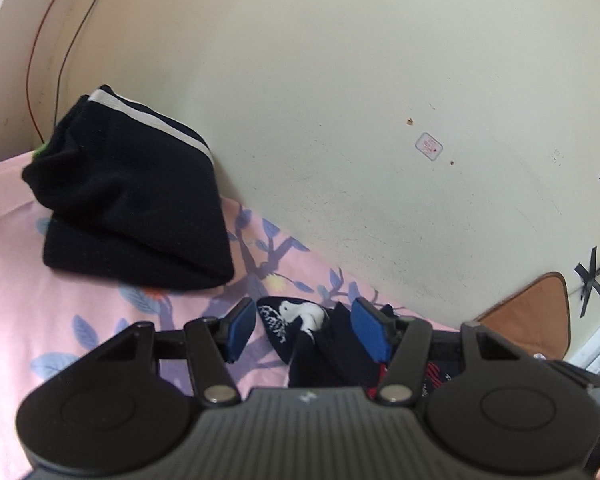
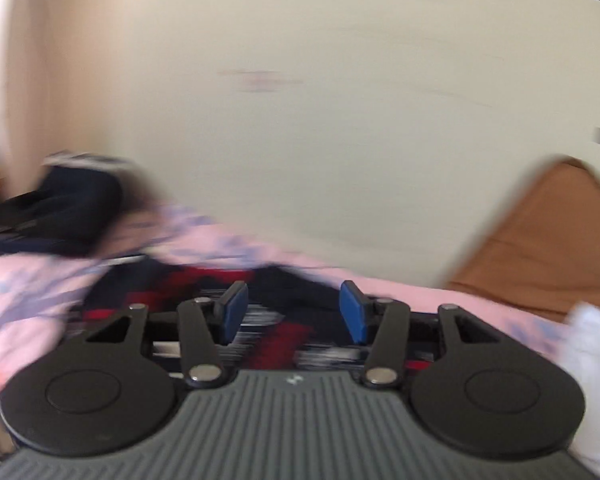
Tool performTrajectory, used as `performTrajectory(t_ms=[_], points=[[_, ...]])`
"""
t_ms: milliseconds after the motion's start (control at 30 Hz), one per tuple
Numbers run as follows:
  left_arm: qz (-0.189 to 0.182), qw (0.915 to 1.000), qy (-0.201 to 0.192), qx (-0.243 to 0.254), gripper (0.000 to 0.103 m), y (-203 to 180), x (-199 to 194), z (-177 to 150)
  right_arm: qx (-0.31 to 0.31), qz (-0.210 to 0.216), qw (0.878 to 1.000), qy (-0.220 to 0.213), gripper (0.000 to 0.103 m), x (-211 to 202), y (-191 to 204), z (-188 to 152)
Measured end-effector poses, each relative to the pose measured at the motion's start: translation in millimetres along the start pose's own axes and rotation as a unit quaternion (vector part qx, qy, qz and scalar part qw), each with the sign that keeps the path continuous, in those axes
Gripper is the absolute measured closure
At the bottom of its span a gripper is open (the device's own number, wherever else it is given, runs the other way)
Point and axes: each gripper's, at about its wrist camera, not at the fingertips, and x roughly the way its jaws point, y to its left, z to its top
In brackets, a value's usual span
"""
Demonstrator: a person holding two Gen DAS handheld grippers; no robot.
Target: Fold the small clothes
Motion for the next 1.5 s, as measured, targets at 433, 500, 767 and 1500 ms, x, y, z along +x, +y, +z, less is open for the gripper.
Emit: performTrajectory(t_ms=[433, 500, 767, 1500], points=[[-0.001, 1.0000, 0.004, -0.007, 0.048, 6, -2, 3, -0.003, 0.016, 0.995, 0.098, 0.088, 81, 46, 13], [-0.001, 1.0000, 0.005, -0.006, 0.048, 5, -2, 2, 0.020, 0.022, 0.996, 0.082, 0.089, 66, 37, 18], [0.006, 0.9986, -0.013, -0.052, 0.048, 21, -11, 9, 0.137, 0.057, 0.989, 0.027, 0.089, 38, 22, 65], [0.010, 0.9957, -0.011, -0.091, 0.048, 34, -13, 14, 0.183, 0.126, 0.974, 0.035, 0.090, 36, 42, 76]])
